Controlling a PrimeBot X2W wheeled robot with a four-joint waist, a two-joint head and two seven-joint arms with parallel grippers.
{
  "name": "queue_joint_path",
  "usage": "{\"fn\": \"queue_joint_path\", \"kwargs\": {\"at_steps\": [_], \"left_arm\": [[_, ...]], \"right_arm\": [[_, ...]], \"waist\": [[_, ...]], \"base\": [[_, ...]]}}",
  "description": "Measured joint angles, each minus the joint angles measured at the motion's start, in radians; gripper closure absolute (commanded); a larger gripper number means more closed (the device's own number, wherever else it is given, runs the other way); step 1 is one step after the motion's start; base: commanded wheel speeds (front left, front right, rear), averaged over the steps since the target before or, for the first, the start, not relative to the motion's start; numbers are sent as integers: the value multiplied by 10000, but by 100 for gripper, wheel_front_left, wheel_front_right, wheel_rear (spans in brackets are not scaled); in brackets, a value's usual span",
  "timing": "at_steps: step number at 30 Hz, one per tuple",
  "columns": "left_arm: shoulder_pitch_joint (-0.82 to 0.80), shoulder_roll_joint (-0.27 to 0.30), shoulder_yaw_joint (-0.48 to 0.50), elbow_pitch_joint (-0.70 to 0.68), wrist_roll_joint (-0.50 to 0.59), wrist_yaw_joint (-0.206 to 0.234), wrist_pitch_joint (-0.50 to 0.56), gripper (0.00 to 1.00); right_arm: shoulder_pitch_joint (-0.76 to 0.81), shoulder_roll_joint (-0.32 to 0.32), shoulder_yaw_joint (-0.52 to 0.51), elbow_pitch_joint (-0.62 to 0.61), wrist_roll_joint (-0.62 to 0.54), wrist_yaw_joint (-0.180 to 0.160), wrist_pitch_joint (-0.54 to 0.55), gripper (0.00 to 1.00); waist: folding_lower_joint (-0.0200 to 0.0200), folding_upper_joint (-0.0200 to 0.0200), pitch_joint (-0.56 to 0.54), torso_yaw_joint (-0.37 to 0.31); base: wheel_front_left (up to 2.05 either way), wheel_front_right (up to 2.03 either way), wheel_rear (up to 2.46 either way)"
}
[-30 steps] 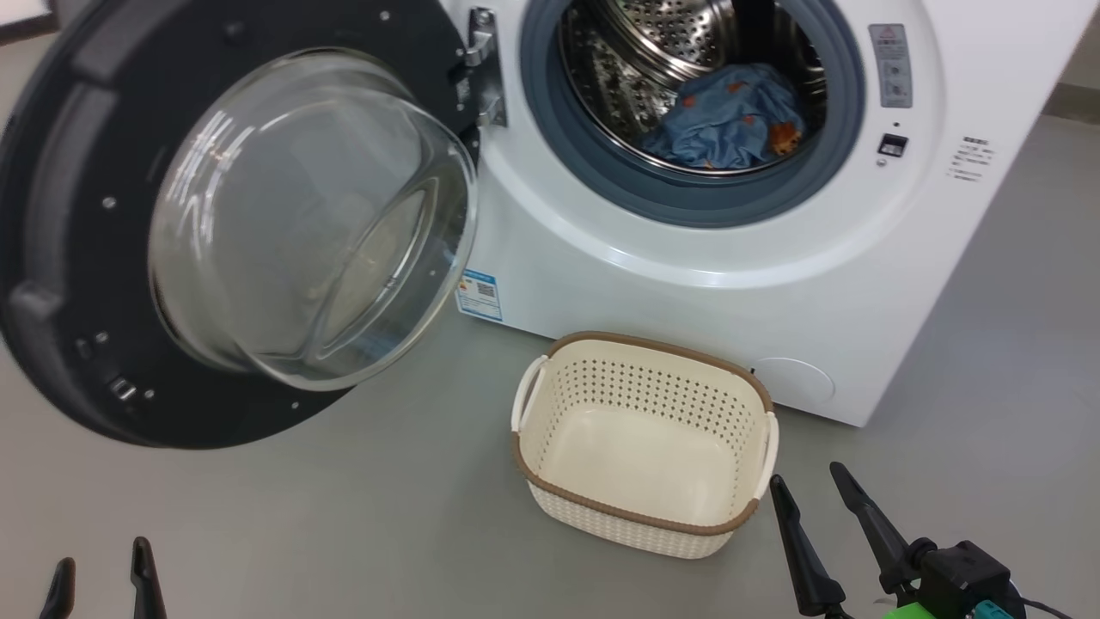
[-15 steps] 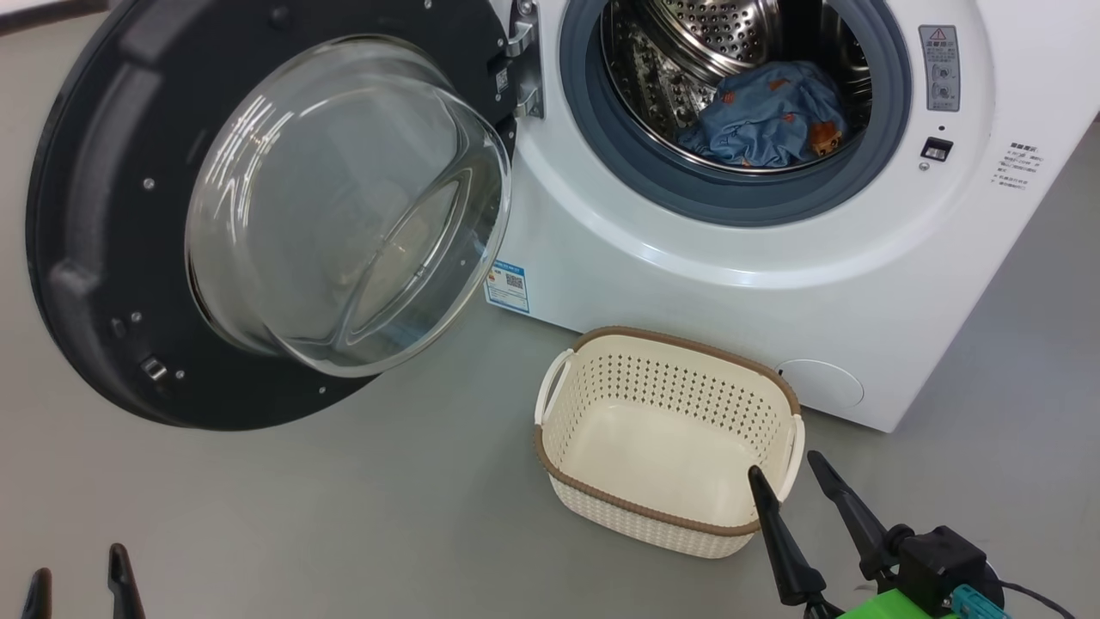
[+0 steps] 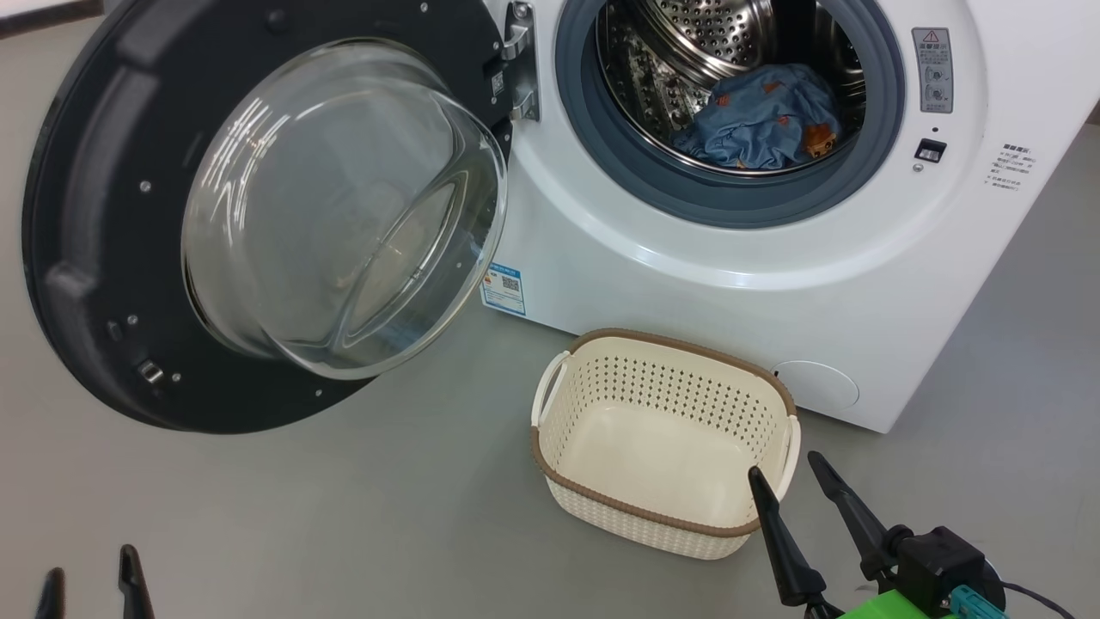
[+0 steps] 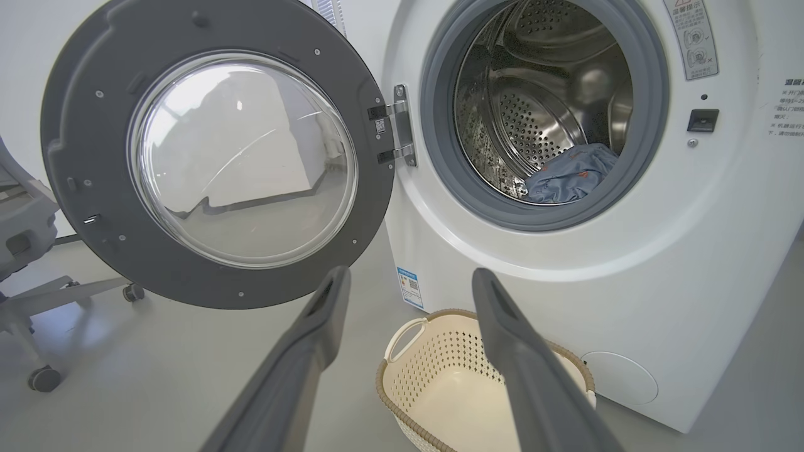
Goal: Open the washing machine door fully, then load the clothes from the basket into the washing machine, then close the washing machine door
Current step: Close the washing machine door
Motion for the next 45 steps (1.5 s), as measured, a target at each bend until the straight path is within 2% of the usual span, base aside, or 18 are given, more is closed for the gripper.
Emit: {"fn": "queue_joint_path", "kwargs": {"at_steps": [1,13,18,28,32,35,39,45], "left_arm": [[1,0,-40,35,-17,0,0,100],[10,-4,-426,265,-362,-8,0,100],[-92,136,-428,418,-1685,-13,0,100],[-1435,1551,27,1093,-4491,-12,0,100],[-2161,2104,435,1801,-6750,-12,-2,100],[-2866,2897,512,2362,-8270,-12,111,100],[-3764,3914,663,3206,-9890,-10,543,100],[-4983,4769,988,4474,-11944,-10,1501,100]], "right_arm": [[1,0,-6,-4,0,0,0,0],[5,0,-56,-38,0,0,0,0],[5,-2,-44,-44,-2,0,0,0],[-12,-4,84,-42,-86,0,0,0],[-115,-6,222,-31,-90,0,0,0],[-276,-10,314,-17,-96,0,0,0],[-350,-13,437,33,-98,0,0,0],[-528,-27,566,42,-115,0,0,0]], "waist": [[0,0,-1,-3],[0,0,80,-8],[0,0,130,-71],[0,0,351,-321],[0,0,451,-487],[0,0,524,-592],[0,0,604,-772],[0,0,742,-1118]], "base": [[0,0,0],[0,0,0],[0,0,0],[0,0,0],[0,0,0],[0,0,0],[0,0,0],[0,0,0]]}}
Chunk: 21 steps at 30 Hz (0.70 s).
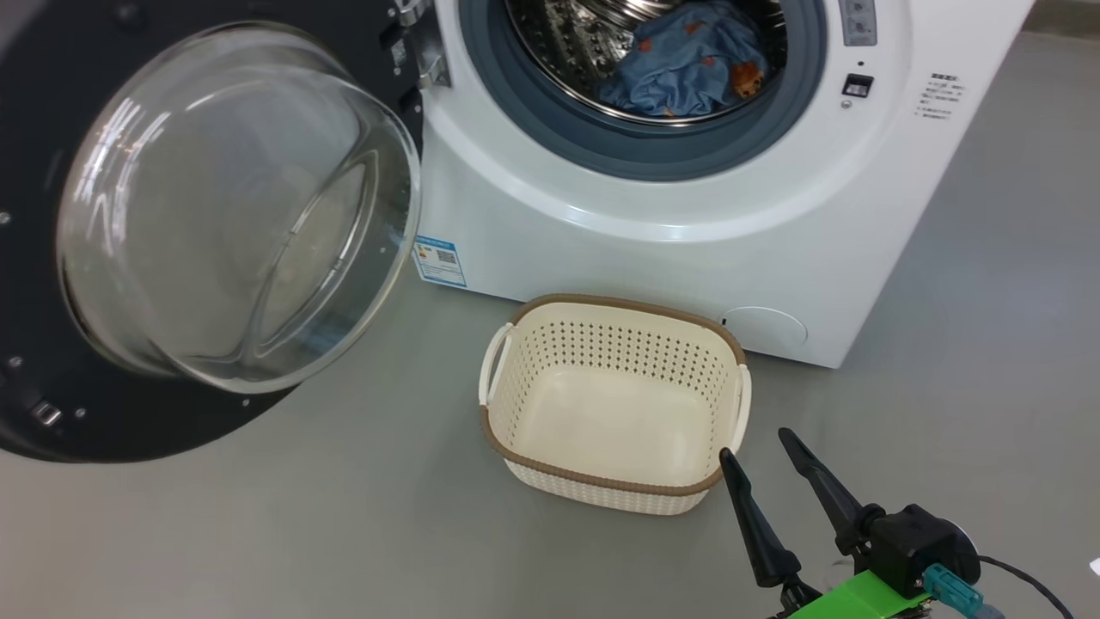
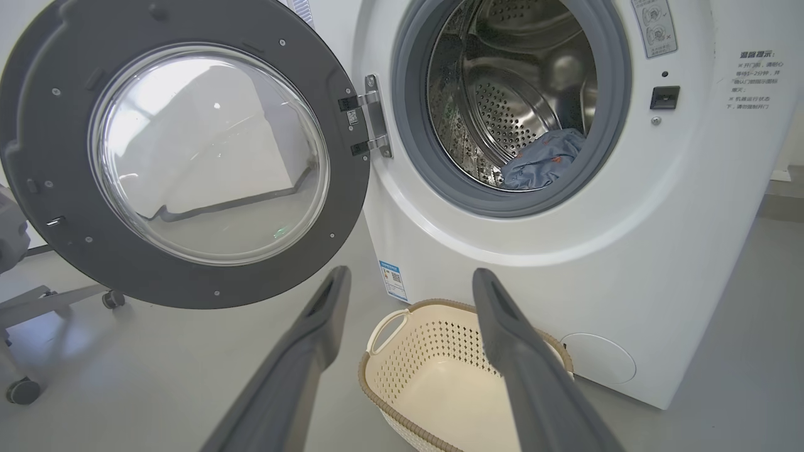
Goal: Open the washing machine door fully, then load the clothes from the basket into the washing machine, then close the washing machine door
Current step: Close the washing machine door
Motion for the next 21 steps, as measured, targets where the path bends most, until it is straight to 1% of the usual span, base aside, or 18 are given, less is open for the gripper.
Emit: {"fn": "queue_joint_path", "kwargs": {"at_steps": [1,3,8,13,18,21], "left_arm": [[0,0,0,0,0,0,0,100],[-360,236,222,397,-533,2,330,100],[-1090,639,640,1720,-1521,8,1294,100],[-1722,876,1078,2986,-2255,10,2213,100],[-2173,1313,1122,3427,-2295,10,2932,100],[-2243,1377,1127,3503,-2309,10,3375,100]], "right_arm": [[0,0,0,0,0,0,0,0],[-6,-2,13,2,-50,0,0,0],[-129,-19,23,-10,-84,0,0,0],[-148,-21,82,-12,-251,0,0,0],[-317,-25,82,-17,-301,0,0,0],[-343,-25,84,-27,-339,0,0,0]], "waist": [[0,0,0,0],[0,0,62,-118],[0,0,244,-375],[0,0,422,-620],[0,0,570,-857],[0,0,654,-981]], "base": [[0,0,0],[0,0,0],[0,0,0],[0,0,0],[0,0,0],[0,0,0]]}}
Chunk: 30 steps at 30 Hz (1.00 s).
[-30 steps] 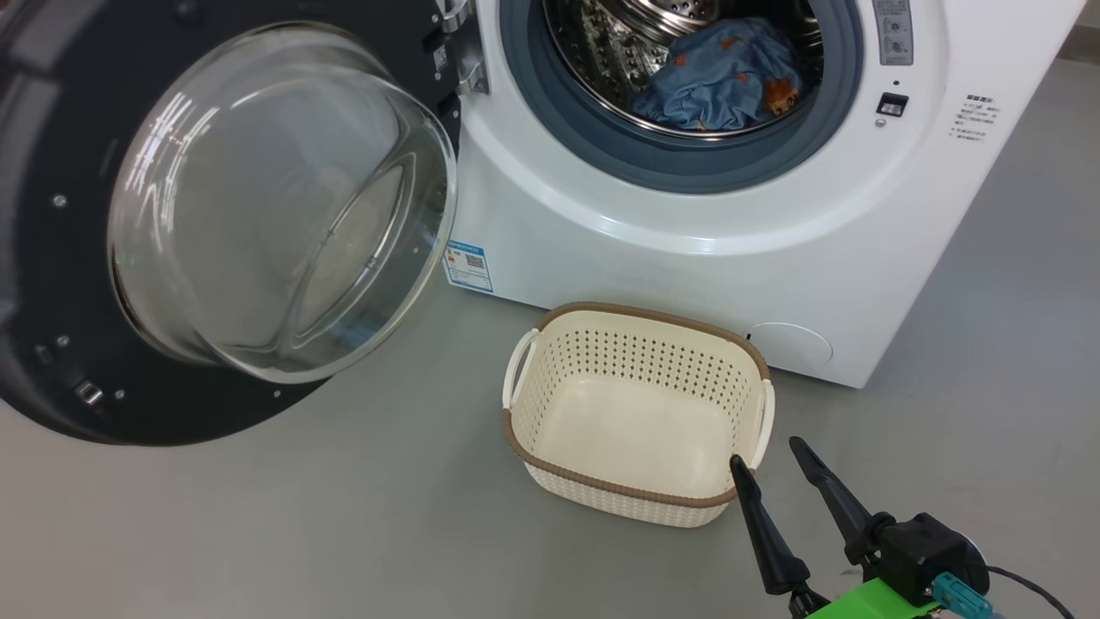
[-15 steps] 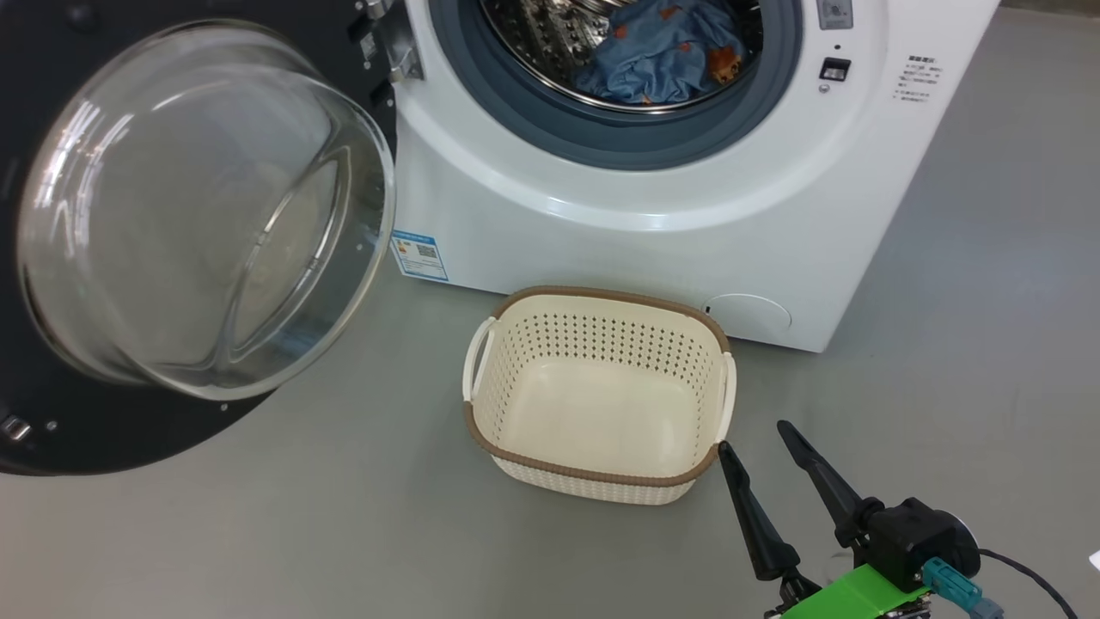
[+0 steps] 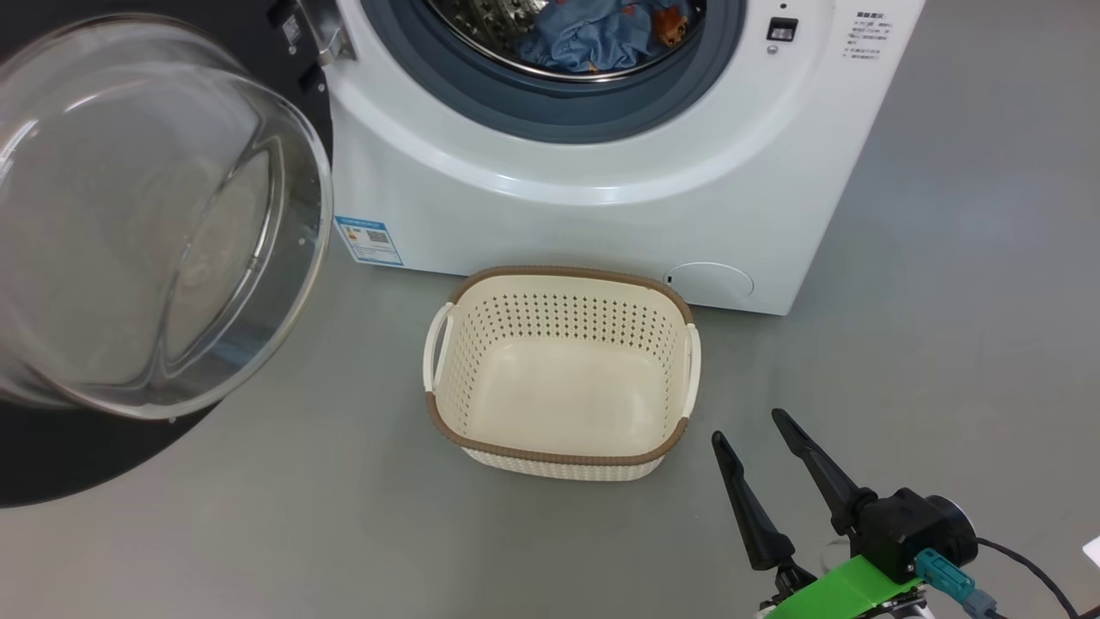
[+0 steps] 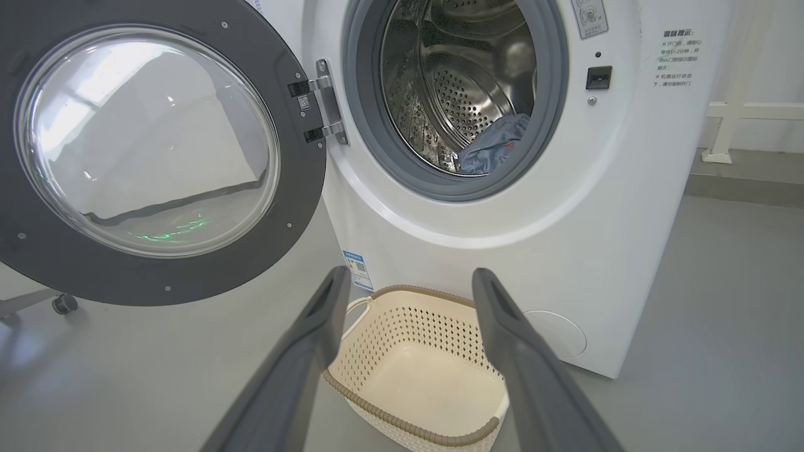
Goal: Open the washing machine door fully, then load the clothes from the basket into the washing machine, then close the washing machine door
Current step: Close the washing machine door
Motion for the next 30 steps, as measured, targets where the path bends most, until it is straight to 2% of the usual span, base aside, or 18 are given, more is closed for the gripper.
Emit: {"fn": "queue_joint_path", "kwargs": {"at_steps": [10,23,30], "left_arm": [[-14,-19,182,90,-165,0,1112,100],[249,-380,936,-884,-368,0,2514,100],[506,-397,1267,-1168,-228,0,2882,100]], "right_arm": [[0,-6,21,-61,-171,0,0,0],[1,-6,104,-61,-194,0,0,0],[-3,-10,102,-61,-274,0,0,0]], "waist": [[0,0,168,-355],[0,0,371,-606],[0,0,593,-763]], "base": [[0,0,0],[0,0,0],[0,0,0]]}}
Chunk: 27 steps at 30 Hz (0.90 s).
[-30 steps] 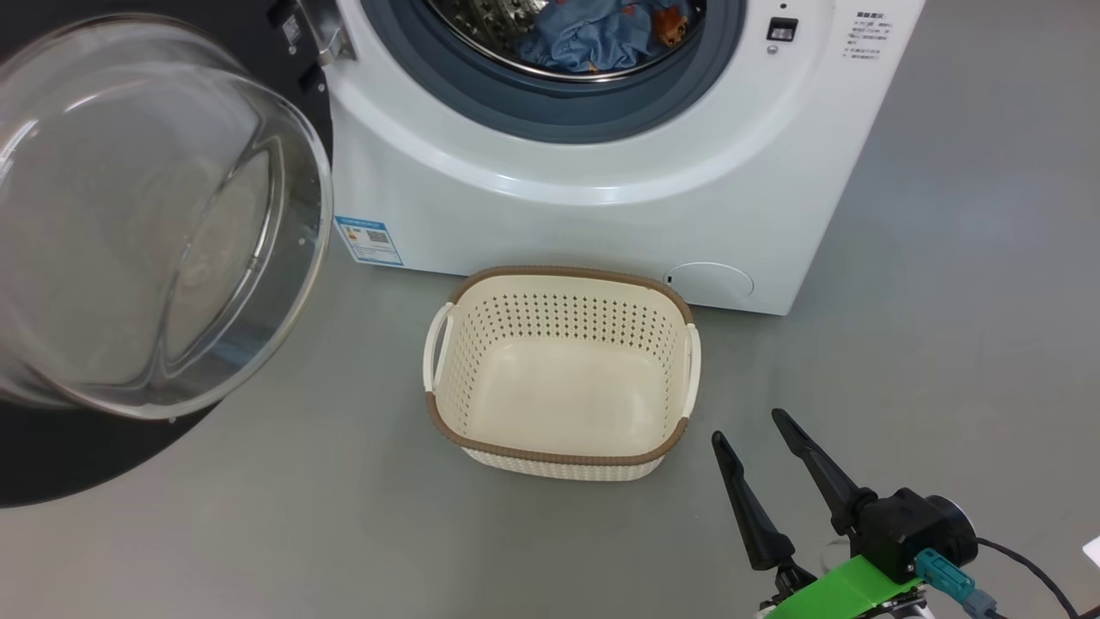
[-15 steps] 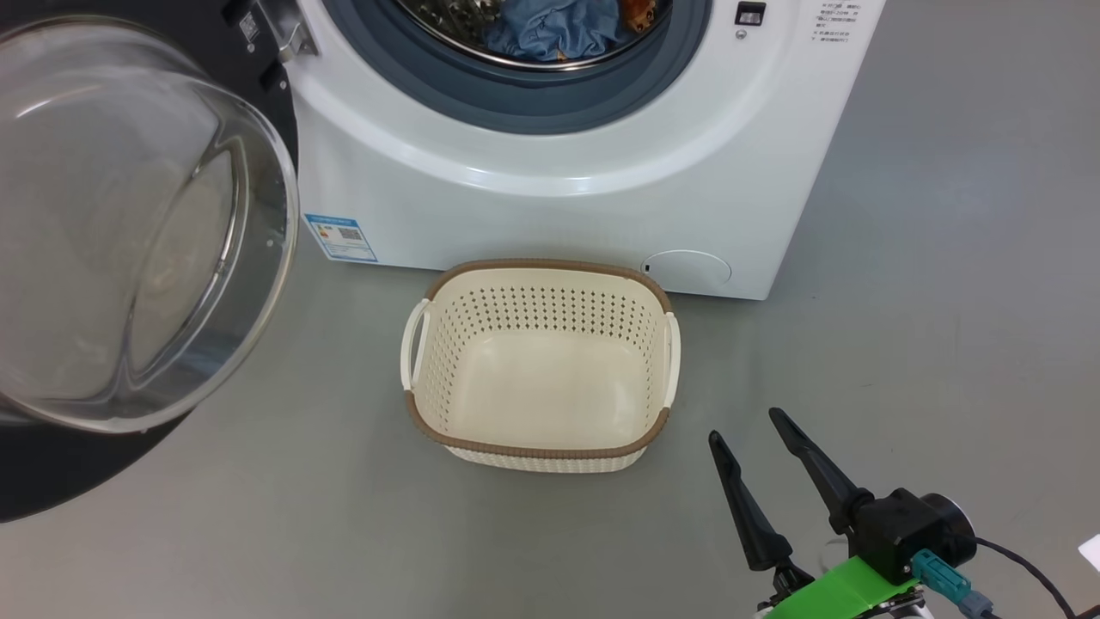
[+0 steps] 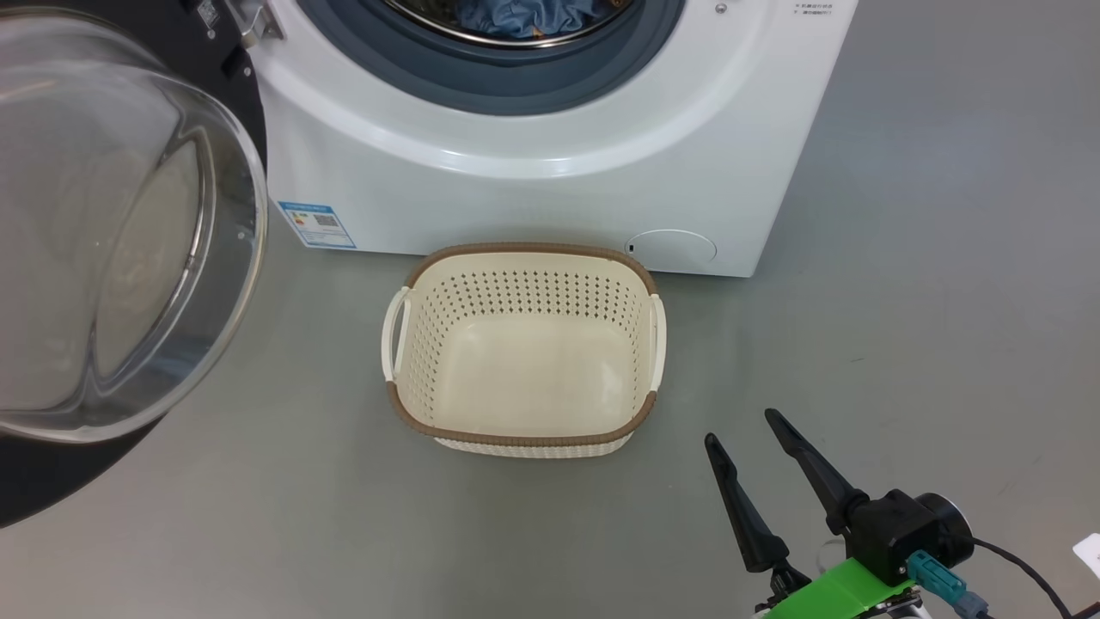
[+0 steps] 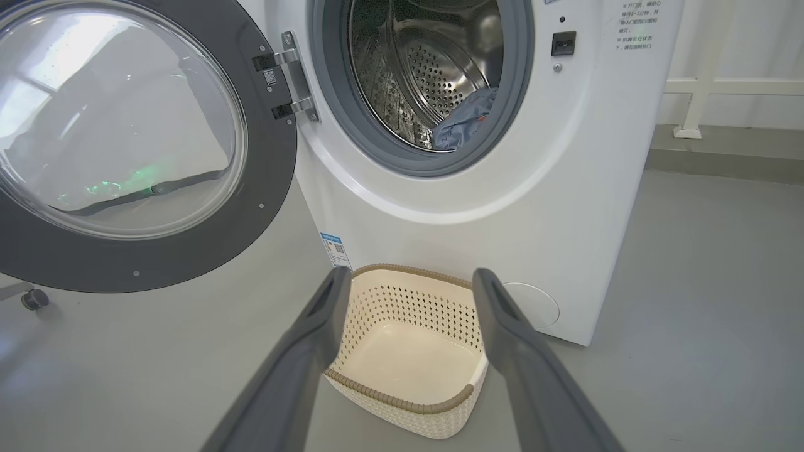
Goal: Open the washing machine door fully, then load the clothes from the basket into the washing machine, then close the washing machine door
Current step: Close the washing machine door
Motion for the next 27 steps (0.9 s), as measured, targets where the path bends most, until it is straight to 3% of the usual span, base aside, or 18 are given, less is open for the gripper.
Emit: {"fn": "queue_joint_path", "kwargs": {"at_steps": [15,27], "left_arm": [[51,-109,291,-290,-19,0,2048,100],[400,-709,692,-865,-345,0,3969,100]], "right_arm": [[0,-4,-8,67,94,0,0,0],[0,-13,17,378,153,0,0,0]], "waist": [[0,0,84,151],[0,0,-156,420]], "base": [[0,0,0],[0,0,0]]}}
